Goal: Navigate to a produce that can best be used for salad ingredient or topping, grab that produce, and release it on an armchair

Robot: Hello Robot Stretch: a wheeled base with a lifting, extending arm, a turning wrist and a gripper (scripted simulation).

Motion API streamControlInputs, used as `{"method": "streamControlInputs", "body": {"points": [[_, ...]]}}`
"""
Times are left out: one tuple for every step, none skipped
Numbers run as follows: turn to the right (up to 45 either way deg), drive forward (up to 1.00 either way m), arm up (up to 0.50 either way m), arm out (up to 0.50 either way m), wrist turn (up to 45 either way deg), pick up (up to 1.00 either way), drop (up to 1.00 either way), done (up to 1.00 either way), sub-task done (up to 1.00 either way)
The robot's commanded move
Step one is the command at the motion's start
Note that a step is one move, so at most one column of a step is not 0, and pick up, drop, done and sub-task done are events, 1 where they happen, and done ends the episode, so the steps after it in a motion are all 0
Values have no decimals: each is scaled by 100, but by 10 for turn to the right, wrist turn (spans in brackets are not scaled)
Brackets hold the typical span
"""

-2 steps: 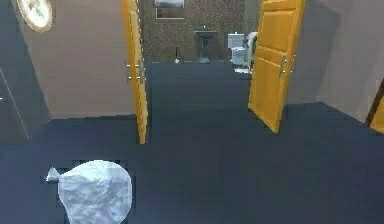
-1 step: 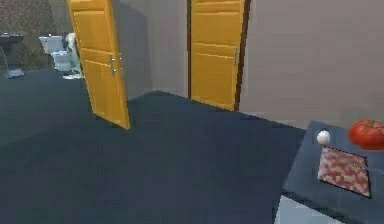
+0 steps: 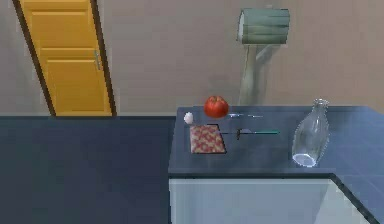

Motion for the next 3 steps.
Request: {"method": "streamControlInputs", "body": {"points": [[0, 40, 0, 0, 0, 0, 0, 0, 0], [-450, 0, 0, 0, 0, 0, 0, 0, 0], [-300, 0, 0, 0, 0, 0, 0, 0, 0]]}}
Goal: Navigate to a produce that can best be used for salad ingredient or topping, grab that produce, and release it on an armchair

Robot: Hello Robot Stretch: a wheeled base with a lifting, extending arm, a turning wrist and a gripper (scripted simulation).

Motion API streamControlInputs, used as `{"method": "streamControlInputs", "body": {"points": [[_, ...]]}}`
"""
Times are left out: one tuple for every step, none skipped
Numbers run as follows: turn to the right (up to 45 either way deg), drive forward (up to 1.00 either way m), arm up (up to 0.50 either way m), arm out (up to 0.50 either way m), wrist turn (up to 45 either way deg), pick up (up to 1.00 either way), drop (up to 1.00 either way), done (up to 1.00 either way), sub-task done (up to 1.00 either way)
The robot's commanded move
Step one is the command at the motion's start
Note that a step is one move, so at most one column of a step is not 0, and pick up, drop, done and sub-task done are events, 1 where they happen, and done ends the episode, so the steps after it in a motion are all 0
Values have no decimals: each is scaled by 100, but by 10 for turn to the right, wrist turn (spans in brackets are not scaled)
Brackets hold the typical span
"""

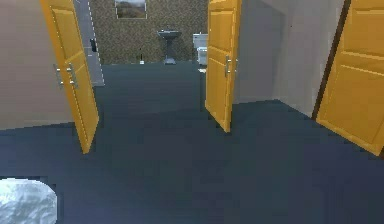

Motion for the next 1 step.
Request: {"method": "streamControlInputs", "body": {"points": [[0, 0, 50, 0, 0, 0, 0, 0, 0]]}}
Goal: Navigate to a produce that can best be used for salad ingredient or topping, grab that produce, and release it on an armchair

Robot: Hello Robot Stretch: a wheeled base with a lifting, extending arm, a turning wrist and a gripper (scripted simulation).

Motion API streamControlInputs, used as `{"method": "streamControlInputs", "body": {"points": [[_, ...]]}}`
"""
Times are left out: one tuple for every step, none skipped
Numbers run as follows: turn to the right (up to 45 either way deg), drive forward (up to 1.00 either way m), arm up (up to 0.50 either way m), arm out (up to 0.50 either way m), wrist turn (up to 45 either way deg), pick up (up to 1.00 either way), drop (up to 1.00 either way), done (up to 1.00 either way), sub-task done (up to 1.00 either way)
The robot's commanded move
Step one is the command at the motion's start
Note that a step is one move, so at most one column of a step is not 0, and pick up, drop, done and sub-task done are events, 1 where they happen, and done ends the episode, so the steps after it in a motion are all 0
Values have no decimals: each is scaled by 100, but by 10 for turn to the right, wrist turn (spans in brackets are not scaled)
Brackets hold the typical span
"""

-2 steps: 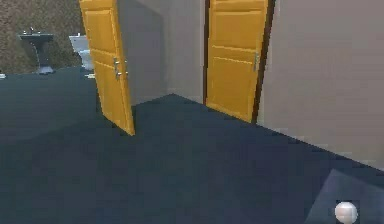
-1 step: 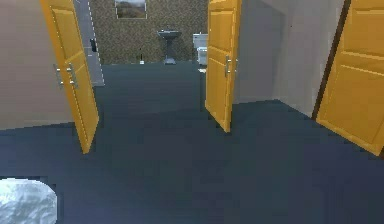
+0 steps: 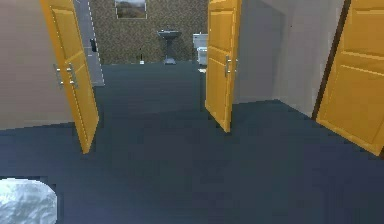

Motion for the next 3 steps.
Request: {"method": "streamControlInputs", "body": {"points": [[0, 0, 38, 0, 0, 0, 0, 0, 0], [0, 0, 0, 30, 0, 0, 0, 0, 0], [0, 0, 0, 0, 450, 0, 0, 0, 0]]}}
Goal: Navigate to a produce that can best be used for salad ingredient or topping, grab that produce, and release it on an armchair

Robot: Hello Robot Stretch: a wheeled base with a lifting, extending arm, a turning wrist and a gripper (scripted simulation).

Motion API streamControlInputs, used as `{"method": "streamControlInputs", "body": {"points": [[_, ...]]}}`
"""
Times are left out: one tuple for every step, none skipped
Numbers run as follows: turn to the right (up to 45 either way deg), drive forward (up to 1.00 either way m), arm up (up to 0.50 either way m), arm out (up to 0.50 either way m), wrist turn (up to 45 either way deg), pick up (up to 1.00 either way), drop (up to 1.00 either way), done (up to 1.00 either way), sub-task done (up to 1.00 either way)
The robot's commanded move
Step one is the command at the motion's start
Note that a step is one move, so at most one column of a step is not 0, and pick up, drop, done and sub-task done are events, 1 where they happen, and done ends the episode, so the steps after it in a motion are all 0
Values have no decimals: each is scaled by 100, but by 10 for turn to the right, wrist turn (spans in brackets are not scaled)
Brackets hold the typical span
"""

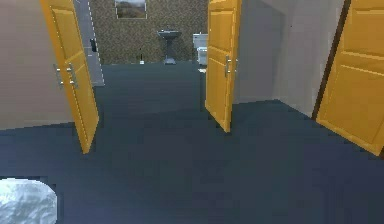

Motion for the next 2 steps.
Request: {"method": "streamControlInputs", "body": {"points": [[0, 0, 0, 2, 0, 0, 0, 0, 0], [0, 0, 0, 0, 450, 0, 0, 0, 0]]}}
